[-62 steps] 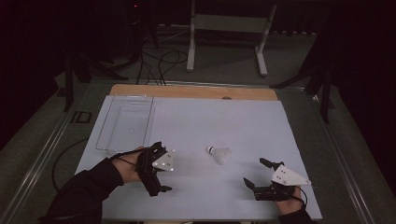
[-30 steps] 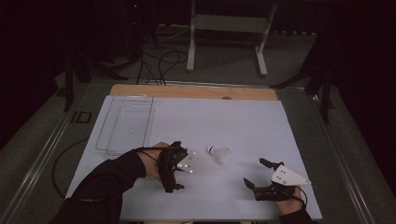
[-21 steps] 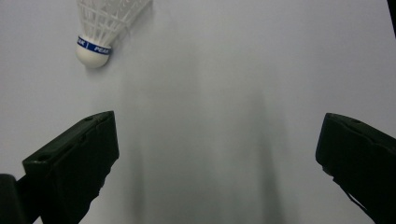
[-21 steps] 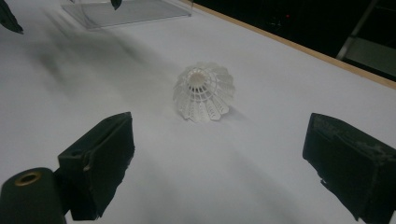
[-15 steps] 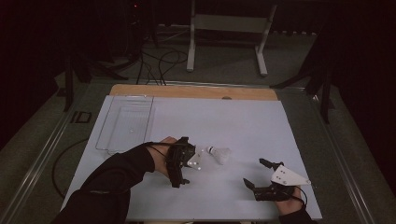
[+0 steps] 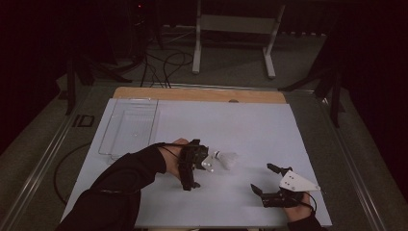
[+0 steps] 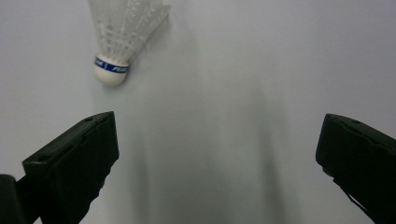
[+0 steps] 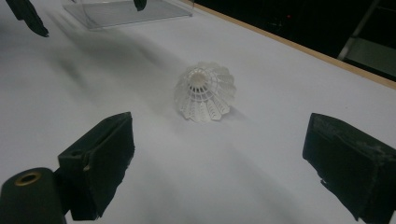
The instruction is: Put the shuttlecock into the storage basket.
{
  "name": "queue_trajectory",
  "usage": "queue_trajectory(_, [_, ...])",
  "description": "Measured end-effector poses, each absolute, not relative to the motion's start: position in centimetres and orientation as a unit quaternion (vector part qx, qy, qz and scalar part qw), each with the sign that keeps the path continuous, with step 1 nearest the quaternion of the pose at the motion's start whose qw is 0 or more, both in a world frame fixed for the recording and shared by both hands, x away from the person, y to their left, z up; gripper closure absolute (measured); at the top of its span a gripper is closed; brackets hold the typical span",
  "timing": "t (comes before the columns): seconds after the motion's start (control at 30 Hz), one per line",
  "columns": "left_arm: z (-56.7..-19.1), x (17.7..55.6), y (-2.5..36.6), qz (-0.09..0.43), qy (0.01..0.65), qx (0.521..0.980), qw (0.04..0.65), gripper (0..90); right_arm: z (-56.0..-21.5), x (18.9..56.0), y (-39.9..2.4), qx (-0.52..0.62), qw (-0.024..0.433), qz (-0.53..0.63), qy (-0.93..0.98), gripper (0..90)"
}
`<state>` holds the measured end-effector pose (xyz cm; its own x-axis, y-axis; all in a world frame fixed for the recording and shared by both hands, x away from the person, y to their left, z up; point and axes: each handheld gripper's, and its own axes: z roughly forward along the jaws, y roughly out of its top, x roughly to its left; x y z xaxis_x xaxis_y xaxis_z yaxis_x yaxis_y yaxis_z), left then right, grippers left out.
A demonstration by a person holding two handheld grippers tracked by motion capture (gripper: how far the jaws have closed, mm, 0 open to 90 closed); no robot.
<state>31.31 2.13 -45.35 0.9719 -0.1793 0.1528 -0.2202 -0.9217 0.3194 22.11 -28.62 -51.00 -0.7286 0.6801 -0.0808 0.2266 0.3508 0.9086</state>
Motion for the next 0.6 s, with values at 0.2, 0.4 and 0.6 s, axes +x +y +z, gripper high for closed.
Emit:
queue_trajectory(0.2, [-45.2,32.0,1.6,0.042,-0.102,0.978,0.175,0.0,-51.0,22.1,-28.6,0.288,0.23,0.492,0.789,9.0])
queue_trajectory(0.4, [-45.1,32.6,1.0,0.036,-0.101,0.978,0.178,0.0,-51.0,22.1,-28.6,0.288,0.23,0.492,0.789,9.0])
queue_trajectory(0.6, [-44.8,33.4,0.4,0.024,-0.104,0.976,0.188,0.0,-51.1,22.2,-28.7,0.287,0.23,0.493,0.789,9.0])
